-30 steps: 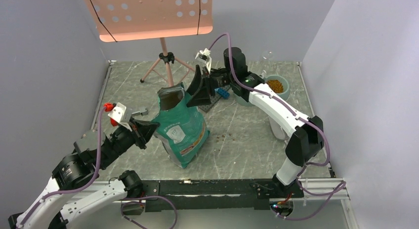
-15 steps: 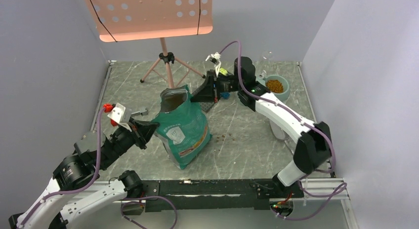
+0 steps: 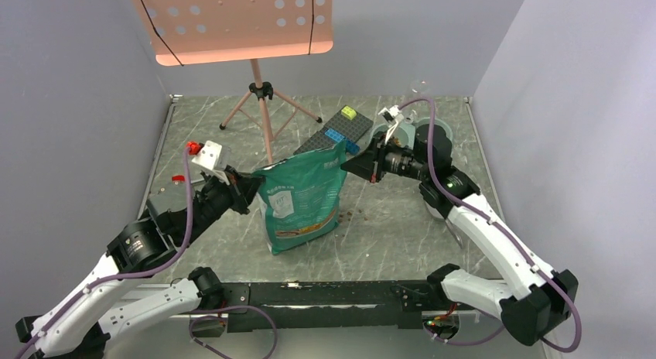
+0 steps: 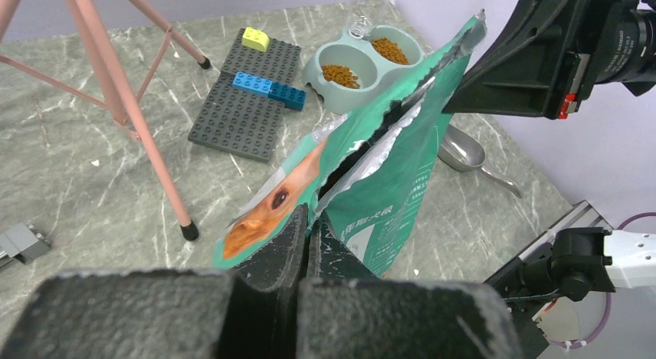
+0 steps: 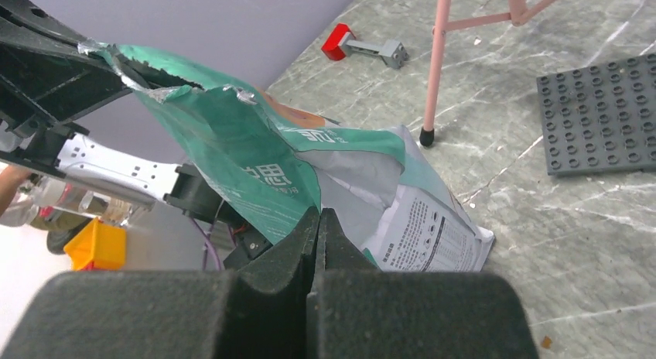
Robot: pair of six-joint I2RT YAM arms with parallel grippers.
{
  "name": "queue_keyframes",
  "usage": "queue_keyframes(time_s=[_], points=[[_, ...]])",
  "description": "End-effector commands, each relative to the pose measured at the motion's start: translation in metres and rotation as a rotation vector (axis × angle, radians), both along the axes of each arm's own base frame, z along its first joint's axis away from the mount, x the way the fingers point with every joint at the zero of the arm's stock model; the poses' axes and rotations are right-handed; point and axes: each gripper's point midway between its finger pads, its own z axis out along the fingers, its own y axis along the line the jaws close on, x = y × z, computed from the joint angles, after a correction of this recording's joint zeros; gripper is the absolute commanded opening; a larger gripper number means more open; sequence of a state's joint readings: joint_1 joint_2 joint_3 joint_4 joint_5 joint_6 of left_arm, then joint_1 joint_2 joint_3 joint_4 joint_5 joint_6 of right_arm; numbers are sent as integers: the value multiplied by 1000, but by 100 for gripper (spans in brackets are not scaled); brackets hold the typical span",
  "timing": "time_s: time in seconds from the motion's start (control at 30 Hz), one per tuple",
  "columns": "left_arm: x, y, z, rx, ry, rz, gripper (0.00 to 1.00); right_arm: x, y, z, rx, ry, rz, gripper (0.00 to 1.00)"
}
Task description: Serve the pet food
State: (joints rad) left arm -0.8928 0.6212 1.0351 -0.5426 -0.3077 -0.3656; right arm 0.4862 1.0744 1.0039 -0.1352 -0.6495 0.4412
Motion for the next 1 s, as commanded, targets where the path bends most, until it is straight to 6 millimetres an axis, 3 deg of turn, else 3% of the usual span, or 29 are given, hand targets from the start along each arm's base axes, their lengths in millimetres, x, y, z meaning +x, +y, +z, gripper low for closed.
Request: queue_keyframes(time_s=[0.0,0.2,0.37,0.43,0.47,0.5,0.57,0.77,0.97], points=[[8,2,9,-35,2,39,0,16,-21,34,43,-98,-153,0],[23,-8,20,-31,-9,15,0,21,-23,54,-12,-161,-141,0],[23,-12,21,-6,-9,-30,0,3,-10,53,-44,-220,41,0],[21,-11,15,-2,2,-36,0,-1,-7,55,-65,-266,104,32],[19,-10,13,-3,5,-39,0,-3,-6,57,-71,-288,136,59],[17,-10,11,-5,7,-45,0,-2,-5,58,-80,-301,156,77],[15,-9,8,-11,9,-49,0,3,-3,60,-79,-317,195,90],[15,-8,7,4,11,-53,0,1,17,62,12,-278,423,91],[16,-2,8,27,15,-34,0,-11,31,58,64,-254,518,86]])
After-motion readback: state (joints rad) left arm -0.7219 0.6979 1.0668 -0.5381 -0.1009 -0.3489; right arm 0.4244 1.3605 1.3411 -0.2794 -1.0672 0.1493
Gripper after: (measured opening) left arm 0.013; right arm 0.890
